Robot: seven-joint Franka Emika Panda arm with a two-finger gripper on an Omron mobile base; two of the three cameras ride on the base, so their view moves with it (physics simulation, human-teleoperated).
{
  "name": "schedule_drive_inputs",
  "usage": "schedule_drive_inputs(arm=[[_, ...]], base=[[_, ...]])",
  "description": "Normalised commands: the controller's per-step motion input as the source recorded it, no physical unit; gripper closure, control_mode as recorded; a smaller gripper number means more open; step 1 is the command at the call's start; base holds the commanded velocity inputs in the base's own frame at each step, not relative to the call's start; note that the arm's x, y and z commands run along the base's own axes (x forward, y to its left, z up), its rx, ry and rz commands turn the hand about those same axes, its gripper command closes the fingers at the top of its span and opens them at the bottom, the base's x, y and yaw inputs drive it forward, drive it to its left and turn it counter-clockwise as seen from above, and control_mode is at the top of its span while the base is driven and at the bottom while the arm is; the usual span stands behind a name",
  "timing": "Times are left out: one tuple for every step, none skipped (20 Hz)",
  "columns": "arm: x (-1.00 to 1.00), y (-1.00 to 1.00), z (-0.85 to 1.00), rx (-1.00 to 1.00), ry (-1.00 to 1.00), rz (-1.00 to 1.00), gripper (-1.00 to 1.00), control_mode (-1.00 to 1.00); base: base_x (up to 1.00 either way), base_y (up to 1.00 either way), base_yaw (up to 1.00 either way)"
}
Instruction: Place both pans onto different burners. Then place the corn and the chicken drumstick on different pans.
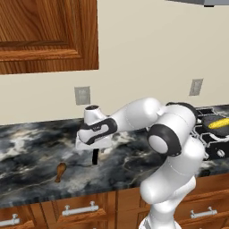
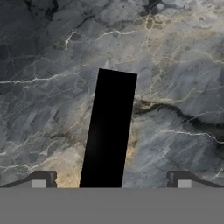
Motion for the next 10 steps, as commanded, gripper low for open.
schedule_drive_inputs(arm=[[0.0, 0.0, -0.19, 0.0, 0.0, 0.0, -1.0, -1.0], [0.0, 0.0, -0.21, 0.0, 0.0, 0.0, -1.0, -1.0], [0.0, 0.0, -0.2, 0.0, 0.0, 0.0, -1.0, -1.0], [0.0, 0.0, -0.18, 0.0, 0.0, 0.0, -1.0, -1.0], [0.0, 0.0, -0.16, 0.0, 0.0, 0.0, -1.0, -1.0], [0.0, 0.0, -0.14, 0.0, 0.0, 0.0, -1.0, -1.0], [0.0, 0.0, -0.12, 0.0, 0.0, 0.0, -1.0, -1.0], [0.0, 0.0, -0.09, 0.0, 0.0, 0.0, 1.0, -1.0], [0.0, 0.0, -0.04, 0.0, 0.0, 0.0, 1.0, -1.0], [0.0, 0.0, 0.0, 0.0, 0.0, 0.0, 1.0, -1.0]], base=[[0.0, 0.0, 0.0], [0.0, 0.0, 0.0], [0.0, 0.0, 0.0], [0.0, 0.0, 0.0], [0.0, 0.0, 0.0], [0.0, 0.0, 0.0], [0.0, 0.0, 0.0], [0.0, 0.0, 0.0], [0.0, 0.0, 0.0], [0.0, 0.0, 0.0]])
